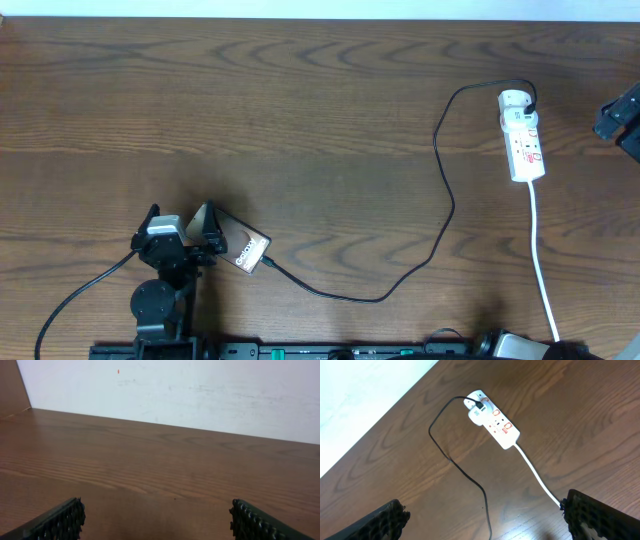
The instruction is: Plug charger to phone and switch on socket
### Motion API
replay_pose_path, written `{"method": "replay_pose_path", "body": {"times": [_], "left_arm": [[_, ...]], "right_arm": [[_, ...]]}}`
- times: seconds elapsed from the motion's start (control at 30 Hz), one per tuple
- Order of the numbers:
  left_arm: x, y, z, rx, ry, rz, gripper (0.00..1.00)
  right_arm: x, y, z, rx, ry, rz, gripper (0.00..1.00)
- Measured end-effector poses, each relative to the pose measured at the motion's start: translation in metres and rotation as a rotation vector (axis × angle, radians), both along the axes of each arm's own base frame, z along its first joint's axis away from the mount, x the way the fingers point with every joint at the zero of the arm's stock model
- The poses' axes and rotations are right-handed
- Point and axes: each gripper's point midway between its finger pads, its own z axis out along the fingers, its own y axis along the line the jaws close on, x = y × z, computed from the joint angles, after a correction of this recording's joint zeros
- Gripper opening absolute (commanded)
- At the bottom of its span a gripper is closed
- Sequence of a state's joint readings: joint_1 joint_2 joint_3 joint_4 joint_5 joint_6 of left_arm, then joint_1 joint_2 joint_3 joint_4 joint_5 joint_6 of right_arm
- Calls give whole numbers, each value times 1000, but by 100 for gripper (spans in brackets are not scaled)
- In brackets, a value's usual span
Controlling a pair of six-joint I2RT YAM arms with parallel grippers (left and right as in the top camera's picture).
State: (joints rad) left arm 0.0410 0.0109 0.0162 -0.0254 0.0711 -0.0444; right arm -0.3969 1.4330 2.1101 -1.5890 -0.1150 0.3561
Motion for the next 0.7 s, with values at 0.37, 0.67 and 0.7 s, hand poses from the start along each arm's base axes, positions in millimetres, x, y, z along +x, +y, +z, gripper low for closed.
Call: {"method": "replay_pose_path", "body": {"times": [0.37,0.67,0.7], "left_arm": [[0,0,0,0,0,0,92],[0,0,0,0,0,0,91],[0,0,0,0,0,2,91]], "right_arm": [[0,0,0,0,2,1,99],[38,13,11,-6,-160,29,99],[48,21,14,-14,-208,59,99]]}}
